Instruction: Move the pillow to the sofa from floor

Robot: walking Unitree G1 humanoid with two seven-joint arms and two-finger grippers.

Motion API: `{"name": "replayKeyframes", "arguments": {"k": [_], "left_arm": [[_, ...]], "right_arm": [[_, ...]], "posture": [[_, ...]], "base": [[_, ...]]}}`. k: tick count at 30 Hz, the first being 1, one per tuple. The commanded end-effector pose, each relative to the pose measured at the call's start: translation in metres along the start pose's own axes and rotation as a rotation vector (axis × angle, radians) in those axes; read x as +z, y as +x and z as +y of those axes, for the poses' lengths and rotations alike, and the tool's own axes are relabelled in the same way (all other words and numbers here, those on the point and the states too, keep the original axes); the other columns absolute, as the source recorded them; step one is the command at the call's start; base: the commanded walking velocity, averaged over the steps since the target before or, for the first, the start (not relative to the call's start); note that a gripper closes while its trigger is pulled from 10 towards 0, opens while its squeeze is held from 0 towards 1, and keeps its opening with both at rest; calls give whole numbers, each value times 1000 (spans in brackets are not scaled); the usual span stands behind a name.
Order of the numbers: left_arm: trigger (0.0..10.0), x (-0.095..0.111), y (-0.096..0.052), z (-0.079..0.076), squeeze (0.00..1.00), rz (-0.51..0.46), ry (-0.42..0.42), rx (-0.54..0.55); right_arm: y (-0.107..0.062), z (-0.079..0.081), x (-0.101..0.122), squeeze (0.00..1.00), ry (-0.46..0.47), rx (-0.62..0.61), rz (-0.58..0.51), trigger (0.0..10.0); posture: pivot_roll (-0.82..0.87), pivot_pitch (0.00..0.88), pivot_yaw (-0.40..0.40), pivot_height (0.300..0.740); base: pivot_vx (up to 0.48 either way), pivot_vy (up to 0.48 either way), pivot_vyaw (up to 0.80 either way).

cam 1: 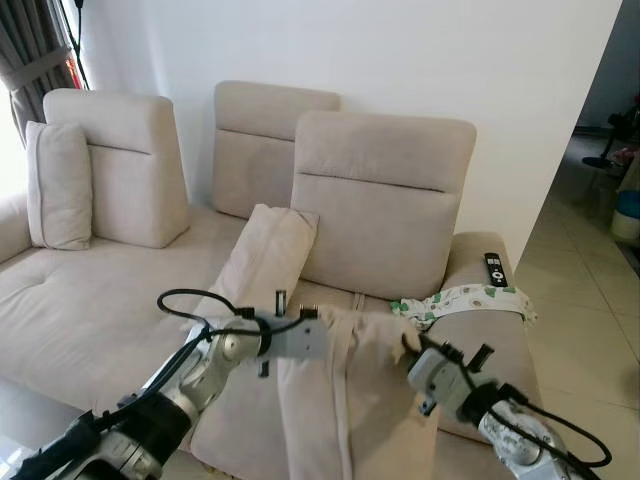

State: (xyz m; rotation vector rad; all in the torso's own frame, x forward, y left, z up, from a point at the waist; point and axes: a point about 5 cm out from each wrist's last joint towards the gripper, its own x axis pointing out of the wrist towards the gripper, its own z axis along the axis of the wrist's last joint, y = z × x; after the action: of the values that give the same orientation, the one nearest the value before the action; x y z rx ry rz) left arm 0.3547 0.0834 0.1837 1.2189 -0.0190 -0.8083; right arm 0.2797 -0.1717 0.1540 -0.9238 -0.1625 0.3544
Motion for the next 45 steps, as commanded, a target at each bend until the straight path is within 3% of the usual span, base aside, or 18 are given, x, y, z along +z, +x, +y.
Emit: {"name": "replayKeyframes", "arguments": {"k": [1,8,13,16,19,21,33,39,45], "left_arm": [[10000,28,1,14,0,-123,-10,71],[10000,40,0,26,0,-198,-90,135],[10000,46,1,39,0,-266,-279,271],[10000,47,2,38,0,-286,-347,290],[10000,53,6,31,0,-347,-512,296],[10000,55,7,27,0,-359,-537,284],[10000,57,7,22,0,-371,-464,244],[10000,60,2,31,0,-383,-308,284],[10000,62,0,35,0,-396,-300,287]], "right_arm": [[5,-5,25,0,-2,-35,-133,10000],[6,-9,30,0,8,-76,-153,10000],[7,-13,32,0,52,-143,-156,10000],[8,-14,33,0,63,-162,-158,10000],[7,-15,36,0,85,-205,-167,10000],[7,-14,37,0,86,-210,-168,10000],[6,-13,33,0,89,-195,-156,10000],[6,-10,33,0,71,-177,-161,10000],[6,-10,34,0,65,-173,-163,10000]], "posture": [[-64,0,7,740],[-67,0,13,740],[-68,0,17,740],[-68,0,17,740],[-66,0,16,740],[-66,0,16,740],[-68,0,18,740],[-70,0,17,740],[-72,0,16,740]], "base": [[0,0,0],[0,0,0],[0,0,0],[0,0,0],[0,0,0],[0,0,0],[0,0,0],[0,0,0],[0,0,0]]}}
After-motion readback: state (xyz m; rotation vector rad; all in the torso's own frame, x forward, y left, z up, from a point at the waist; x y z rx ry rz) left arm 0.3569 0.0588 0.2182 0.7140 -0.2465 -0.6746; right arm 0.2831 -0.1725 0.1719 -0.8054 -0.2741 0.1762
